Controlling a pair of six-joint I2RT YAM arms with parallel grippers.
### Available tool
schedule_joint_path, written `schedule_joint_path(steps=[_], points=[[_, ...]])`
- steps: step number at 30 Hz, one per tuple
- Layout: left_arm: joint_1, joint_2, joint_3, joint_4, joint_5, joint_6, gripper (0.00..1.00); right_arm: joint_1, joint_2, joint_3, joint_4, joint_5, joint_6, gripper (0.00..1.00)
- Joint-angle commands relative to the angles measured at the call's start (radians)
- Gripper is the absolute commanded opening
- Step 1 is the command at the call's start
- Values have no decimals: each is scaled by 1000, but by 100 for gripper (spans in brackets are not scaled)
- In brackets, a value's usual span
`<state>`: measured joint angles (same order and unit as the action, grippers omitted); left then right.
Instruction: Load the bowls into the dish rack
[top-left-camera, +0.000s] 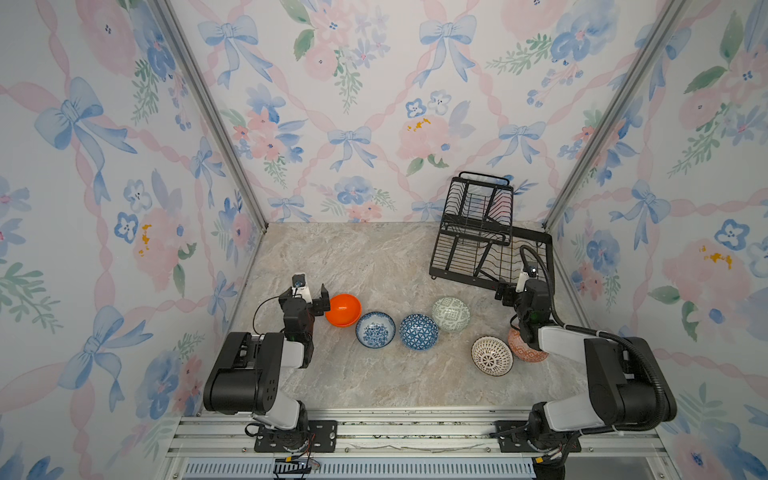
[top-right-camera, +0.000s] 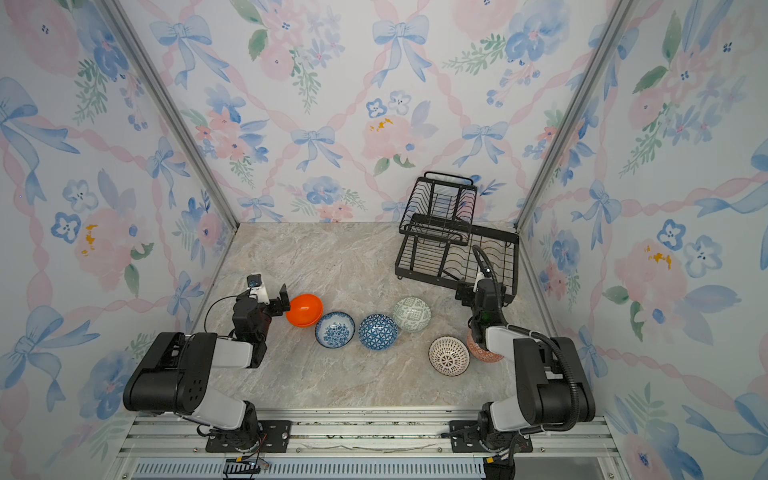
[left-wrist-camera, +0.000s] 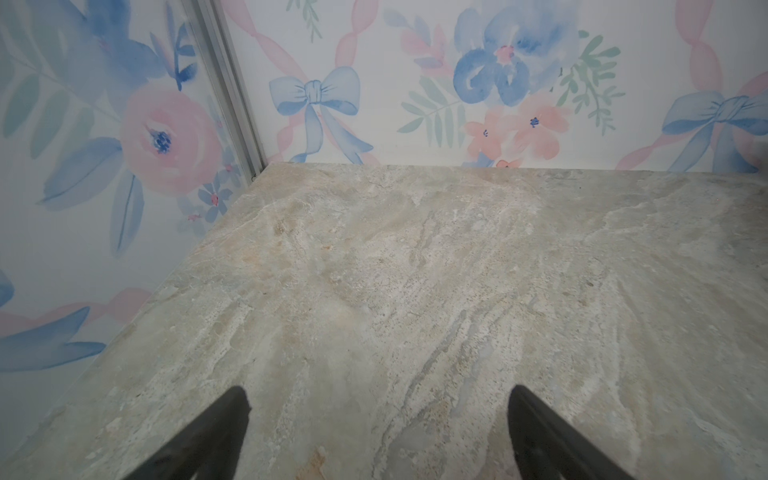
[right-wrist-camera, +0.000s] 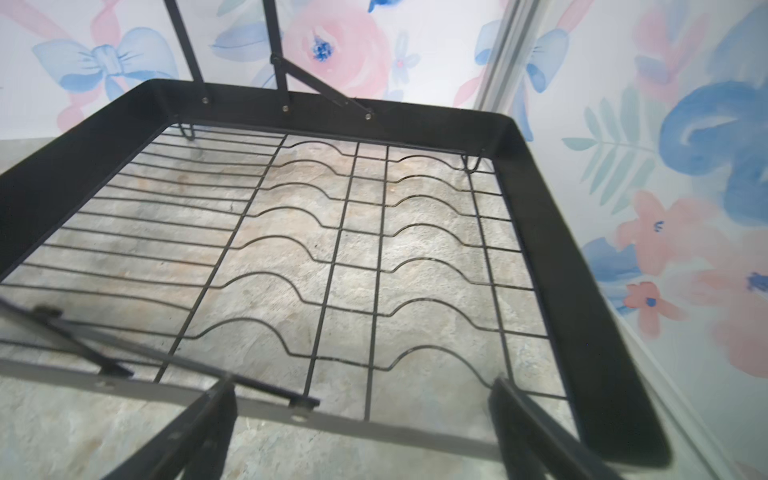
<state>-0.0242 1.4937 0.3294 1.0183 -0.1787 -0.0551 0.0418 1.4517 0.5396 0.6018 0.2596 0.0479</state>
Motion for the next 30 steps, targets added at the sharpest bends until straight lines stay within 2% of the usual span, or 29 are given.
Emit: schedule_joint_path(steps=[1,4,6,7,9,10,13,15,21,24,27,30], points=[[-2,-87,25,-158,-80,-7,98,22,-53,70,-217,188,31,97],[-2,-178,27,-262,-120,-75,98,85,-86,137,-319,433,27,97],[-5,-223,45,-372,-75,-149,98,104,-77,225,-458,630,114,97],[-26,-248,63,-430,-51,-129,98,102,-63,299,-601,684,180,97],[-80,-292,108,-560,-127,-136,98,88,-23,434,-871,691,285,97],[-101,-313,129,-612,-153,-123,98,82,0,505,-1004,677,345,97],[-154,-368,201,-735,-205,-109,98,82,54,639,-1260,663,413,97],[-186,-388,264,-819,-197,-89,98,66,35,649,-1332,609,446,97],[-362,-341,458,-980,-303,-12,98,-69,-169,481,-1208,206,457,97],[-437,-299,523,-976,-288,-5,98,-79,-152,529,-1294,174,481,97],[-469,-216,596,-959,-260,-10,98,-97,-137,546,-1295,114,489,97],[-473,-101,676,-952,-211,-19,98,-163,-113,544,-1253,-11,485,97]])
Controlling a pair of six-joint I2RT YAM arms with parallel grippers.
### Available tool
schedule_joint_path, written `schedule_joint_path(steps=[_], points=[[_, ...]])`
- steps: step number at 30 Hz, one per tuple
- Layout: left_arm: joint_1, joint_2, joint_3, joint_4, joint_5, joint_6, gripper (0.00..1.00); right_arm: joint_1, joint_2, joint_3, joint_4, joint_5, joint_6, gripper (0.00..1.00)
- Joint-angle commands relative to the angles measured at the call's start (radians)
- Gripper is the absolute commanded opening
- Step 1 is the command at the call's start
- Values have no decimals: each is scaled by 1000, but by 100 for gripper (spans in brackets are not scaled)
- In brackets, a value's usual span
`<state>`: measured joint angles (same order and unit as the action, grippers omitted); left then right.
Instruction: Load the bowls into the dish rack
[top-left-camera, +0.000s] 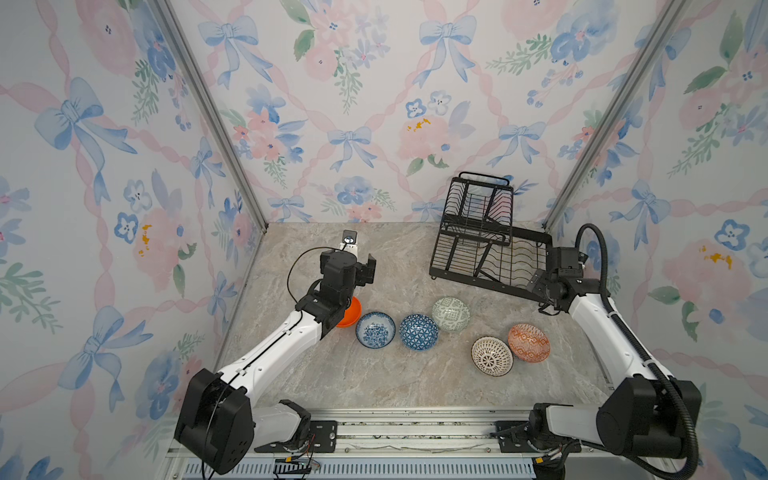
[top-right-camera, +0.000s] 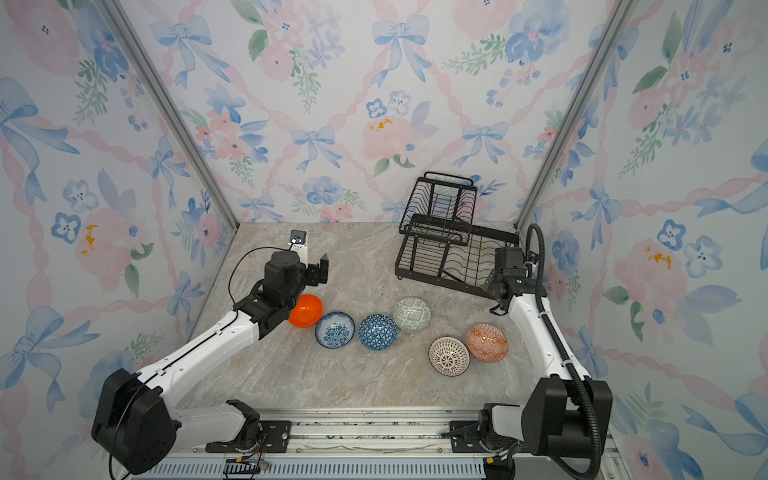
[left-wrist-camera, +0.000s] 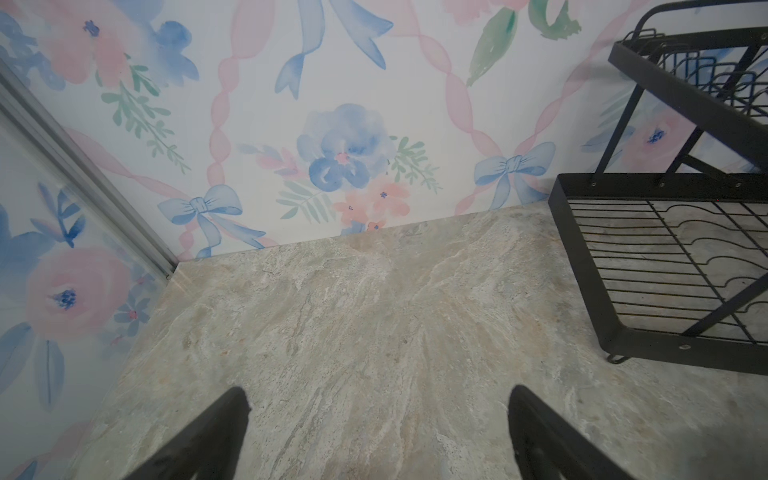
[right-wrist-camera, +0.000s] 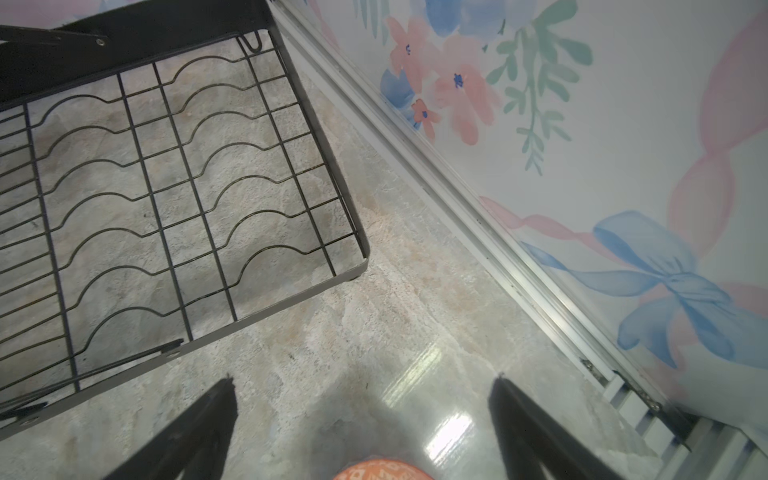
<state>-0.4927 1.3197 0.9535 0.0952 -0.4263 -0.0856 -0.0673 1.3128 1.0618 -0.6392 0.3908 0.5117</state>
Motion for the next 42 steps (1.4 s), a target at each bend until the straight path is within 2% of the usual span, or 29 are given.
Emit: schedule_joint_path(steps=[1,3,6,10,14,18,23,30,33,40,42], points=[[-9,114,84,-34,48,14,98,-88,44,28,-5,-212,24,98],[-30,177,139,-31,41,21,98,-142,76,36,23,-285,2,98],[-68,251,170,23,-8,11,98,-168,132,59,58,-284,-49,98],[-128,347,280,-59,-20,-31,98,-207,239,144,44,-326,-92,99],[-185,370,291,-74,29,-43,98,-212,385,261,4,-352,-159,98],[-188,383,303,-96,105,-87,98,-253,505,359,-23,-377,-164,96],[-188,393,321,-103,143,-148,98,-299,587,426,-8,-382,-183,91],[-187,461,397,-128,132,-82,98,-296,648,460,6,-368,-189,82],[-183,467,413,-133,146,-84,98,-292,686,504,-14,-344,-199,72],[-172,481,411,-137,115,-139,98,-273,764,578,-5,-304,-198,52],[-170,480,409,-150,93,-186,98,-262,796,618,-29,-294,-202,50]])
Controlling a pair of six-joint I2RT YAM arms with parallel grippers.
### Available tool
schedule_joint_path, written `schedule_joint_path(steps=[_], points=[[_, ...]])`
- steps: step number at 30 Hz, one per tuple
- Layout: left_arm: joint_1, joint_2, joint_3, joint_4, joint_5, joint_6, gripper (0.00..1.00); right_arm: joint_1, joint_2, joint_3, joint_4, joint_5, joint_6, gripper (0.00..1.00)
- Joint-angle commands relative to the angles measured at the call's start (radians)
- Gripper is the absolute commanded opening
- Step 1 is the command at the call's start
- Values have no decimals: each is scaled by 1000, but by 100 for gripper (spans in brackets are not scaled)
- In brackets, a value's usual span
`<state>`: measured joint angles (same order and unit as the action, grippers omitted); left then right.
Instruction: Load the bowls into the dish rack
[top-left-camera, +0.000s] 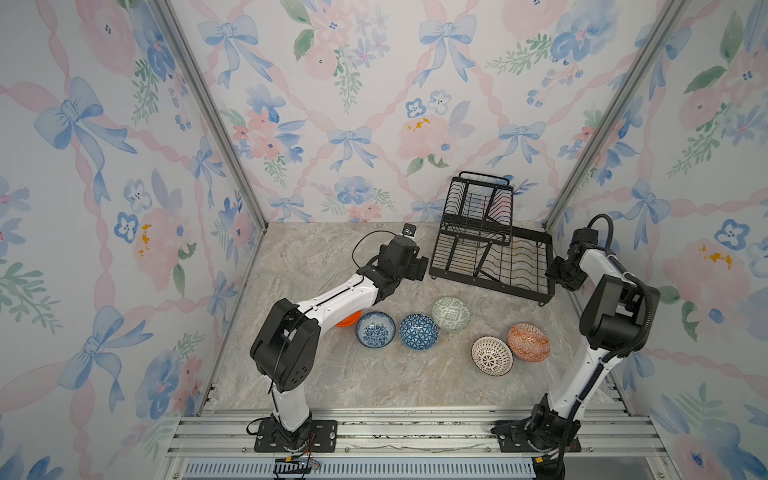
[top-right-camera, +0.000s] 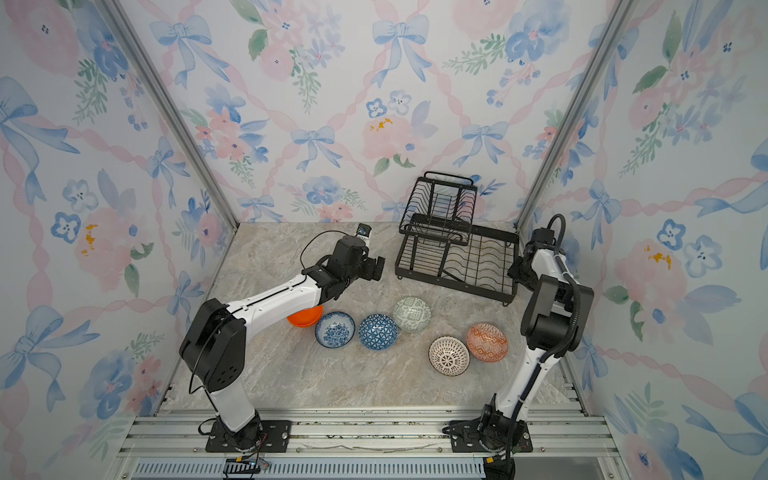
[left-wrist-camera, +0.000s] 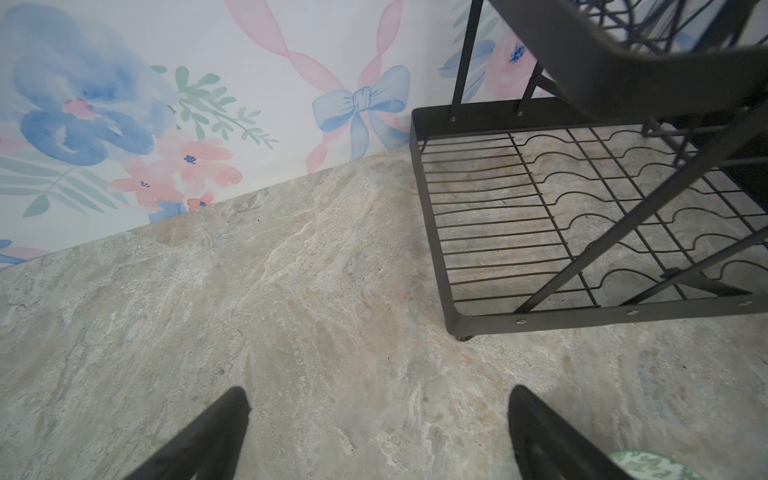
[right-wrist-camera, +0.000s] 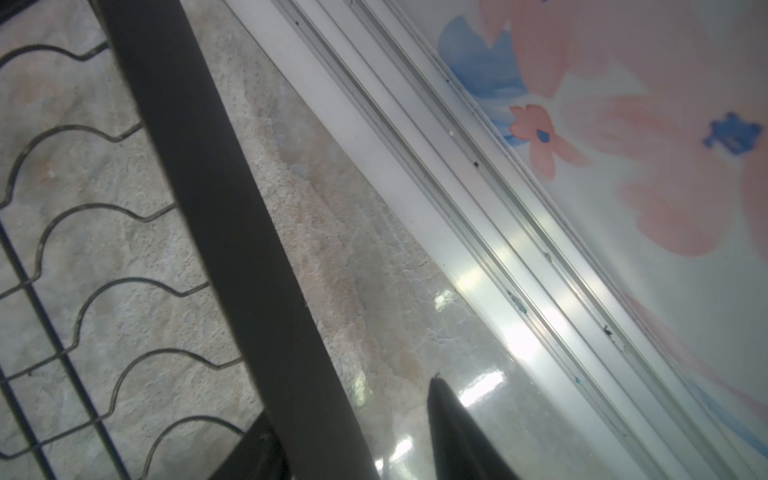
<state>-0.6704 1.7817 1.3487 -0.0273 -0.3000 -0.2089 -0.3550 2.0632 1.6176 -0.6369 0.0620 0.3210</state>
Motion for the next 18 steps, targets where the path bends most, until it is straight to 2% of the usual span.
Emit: schedule_joint_path(steps=[1,4,8,15,18], points=[[9,15,7,-31,-41,-99,98,27,56,73,-32,35,-11,45],[21,26,-2,-32,-18,-174,98,33,82,98,-31,27,-15,40],[42,45,29,-68,16,-232,98,52,114,131,-43,37,-32,38],[108,-4,8,-86,47,-277,98,113,137,171,-50,70,-60,15],[144,-33,-2,-107,58,-279,98,145,134,169,-47,98,-86,8]])
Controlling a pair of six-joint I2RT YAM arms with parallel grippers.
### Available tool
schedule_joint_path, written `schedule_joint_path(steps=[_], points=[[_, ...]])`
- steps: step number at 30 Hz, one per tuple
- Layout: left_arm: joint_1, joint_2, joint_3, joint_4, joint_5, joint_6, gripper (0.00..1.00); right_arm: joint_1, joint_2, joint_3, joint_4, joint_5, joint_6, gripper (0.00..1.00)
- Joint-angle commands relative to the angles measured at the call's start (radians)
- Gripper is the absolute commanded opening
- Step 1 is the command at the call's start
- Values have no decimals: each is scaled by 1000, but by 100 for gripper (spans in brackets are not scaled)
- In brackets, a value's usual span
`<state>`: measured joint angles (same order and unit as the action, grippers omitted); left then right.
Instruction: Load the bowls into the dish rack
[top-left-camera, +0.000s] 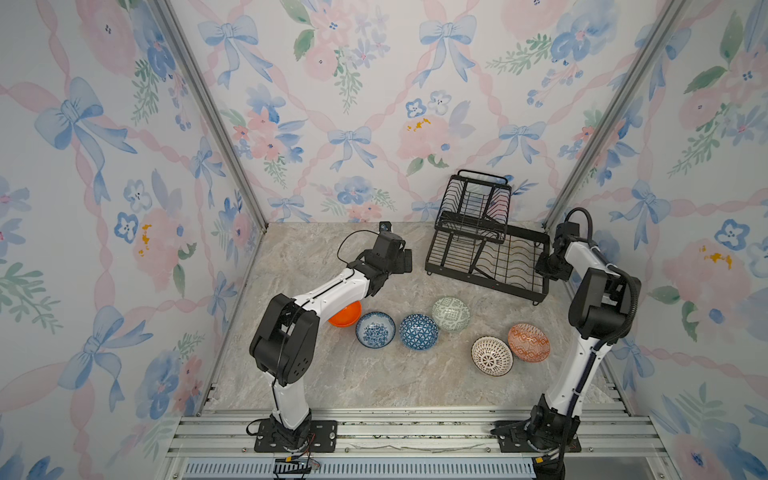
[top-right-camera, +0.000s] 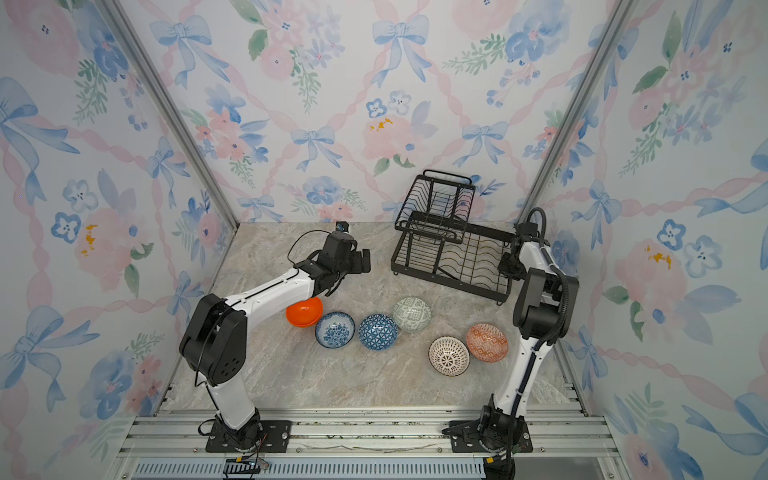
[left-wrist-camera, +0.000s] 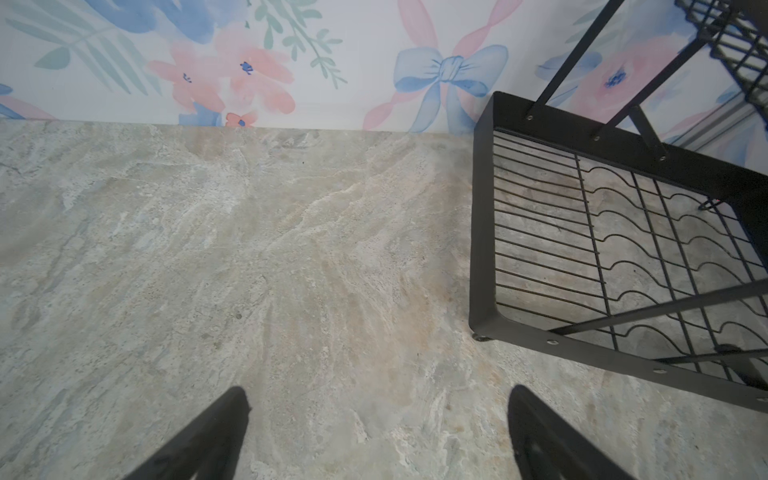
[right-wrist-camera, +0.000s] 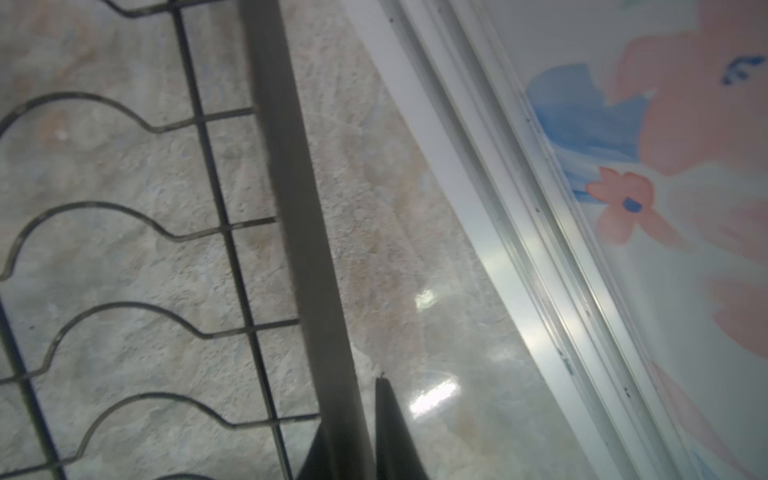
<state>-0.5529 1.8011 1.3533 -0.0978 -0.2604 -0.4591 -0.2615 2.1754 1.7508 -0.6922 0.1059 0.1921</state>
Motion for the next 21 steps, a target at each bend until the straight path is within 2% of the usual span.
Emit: schedule_joint_path(steps=[1,4,13,17,21], points=[[38,-67,-17,-39,21,-30,98,67,19,33,7,67,26,6],[64,-110,-50,-38,15,-31,98,103,2,12,19,101,-7,0],[111,-237,-179,-38,20,-33,98,203,-118,-184,125,157,-106,0],[125,-269,-217,-37,7,-40,98,231,-195,-284,178,124,-116,0],[164,-251,-209,-38,35,-108,98,252,-269,-382,240,92,-119,0]])
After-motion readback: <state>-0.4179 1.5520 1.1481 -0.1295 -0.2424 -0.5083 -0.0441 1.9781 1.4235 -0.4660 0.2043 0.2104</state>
